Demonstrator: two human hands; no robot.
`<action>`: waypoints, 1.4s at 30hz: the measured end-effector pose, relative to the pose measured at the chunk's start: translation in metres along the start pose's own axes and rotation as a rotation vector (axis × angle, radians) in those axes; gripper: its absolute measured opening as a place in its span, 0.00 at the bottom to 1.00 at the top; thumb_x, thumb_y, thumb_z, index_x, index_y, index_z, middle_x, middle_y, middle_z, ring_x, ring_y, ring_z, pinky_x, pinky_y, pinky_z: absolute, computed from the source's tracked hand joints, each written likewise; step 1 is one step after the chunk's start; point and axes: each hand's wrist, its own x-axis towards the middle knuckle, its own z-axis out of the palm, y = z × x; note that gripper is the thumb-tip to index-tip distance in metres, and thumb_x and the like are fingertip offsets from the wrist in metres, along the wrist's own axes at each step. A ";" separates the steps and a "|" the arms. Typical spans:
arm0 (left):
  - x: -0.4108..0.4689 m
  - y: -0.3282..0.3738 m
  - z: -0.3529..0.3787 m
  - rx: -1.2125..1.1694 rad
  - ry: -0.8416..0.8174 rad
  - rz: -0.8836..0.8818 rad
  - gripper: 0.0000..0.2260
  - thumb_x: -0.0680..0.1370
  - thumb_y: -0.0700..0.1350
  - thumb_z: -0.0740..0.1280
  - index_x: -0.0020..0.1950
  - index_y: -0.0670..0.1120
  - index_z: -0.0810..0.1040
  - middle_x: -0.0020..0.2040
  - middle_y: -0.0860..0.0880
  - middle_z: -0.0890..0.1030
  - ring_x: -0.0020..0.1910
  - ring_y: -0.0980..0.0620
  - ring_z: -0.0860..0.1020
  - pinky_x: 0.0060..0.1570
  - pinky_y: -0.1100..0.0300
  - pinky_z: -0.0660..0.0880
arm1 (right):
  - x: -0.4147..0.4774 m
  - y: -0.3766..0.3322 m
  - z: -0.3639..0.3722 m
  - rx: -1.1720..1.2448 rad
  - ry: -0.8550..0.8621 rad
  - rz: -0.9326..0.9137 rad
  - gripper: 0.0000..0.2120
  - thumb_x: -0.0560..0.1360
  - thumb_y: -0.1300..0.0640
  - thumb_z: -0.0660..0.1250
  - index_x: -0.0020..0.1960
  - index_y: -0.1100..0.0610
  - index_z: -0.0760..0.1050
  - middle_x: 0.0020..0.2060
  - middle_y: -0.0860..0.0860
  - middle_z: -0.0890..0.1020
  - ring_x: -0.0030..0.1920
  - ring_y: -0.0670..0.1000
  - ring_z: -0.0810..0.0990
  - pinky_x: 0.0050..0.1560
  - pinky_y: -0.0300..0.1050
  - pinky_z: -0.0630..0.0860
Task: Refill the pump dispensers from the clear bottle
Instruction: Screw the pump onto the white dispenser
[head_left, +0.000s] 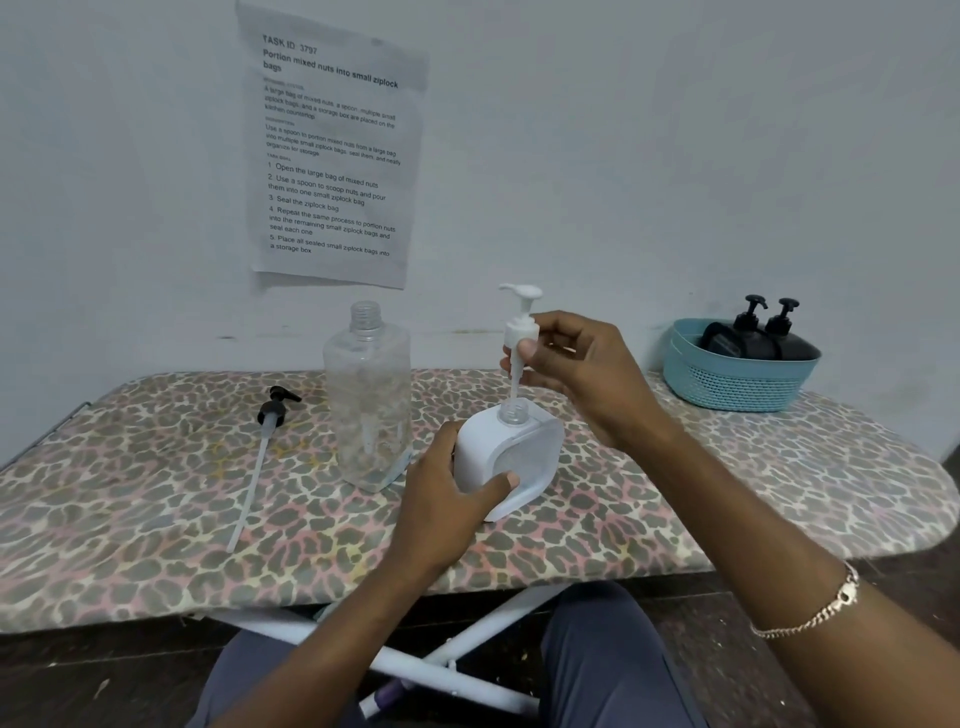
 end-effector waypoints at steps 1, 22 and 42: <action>0.000 0.000 0.000 -0.002 0.000 0.000 0.22 0.74 0.52 0.79 0.64 0.59 0.77 0.56 0.58 0.84 0.54 0.57 0.83 0.50 0.48 0.83 | -0.003 0.004 0.001 -0.032 -0.006 -0.005 0.09 0.80 0.65 0.71 0.59 0.62 0.82 0.50 0.63 0.86 0.53 0.61 0.87 0.58 0.56 0.83; -0.001 0.000 0.000 0.014 -0.018 0.021 0.21 0.73 0.56 0.77 0.63 0.62 0.75 0.54 0.56 0.84 0.50 0.53 0.84 0.40 0.49 0.83 | -0.041 0.035 0.002 -0.173 0.038 0.082 0.10 0.74 0.61 0.78 0.55 0.55 0.86 0.53 0.49 0.88 0.56 0.52 0.86 0.63 0.59 0.81; 0.000 -0.002 0.000 0.005 -0.024 0.015 0.21 0.73 0.55 0.77 0.64 0.62 0.75 0.55 0.57 0.84 0.53 0.56 0.83 0.47 0.45 0.84 | -0.042 0.026 0.001 -0.013 -0.002 0.153 0.15 0.75 0.65 0.76 0.61 0.56 0.85 0.59 0.47 0.87 0.63 0.47 0.84 0.59 0.42 0.80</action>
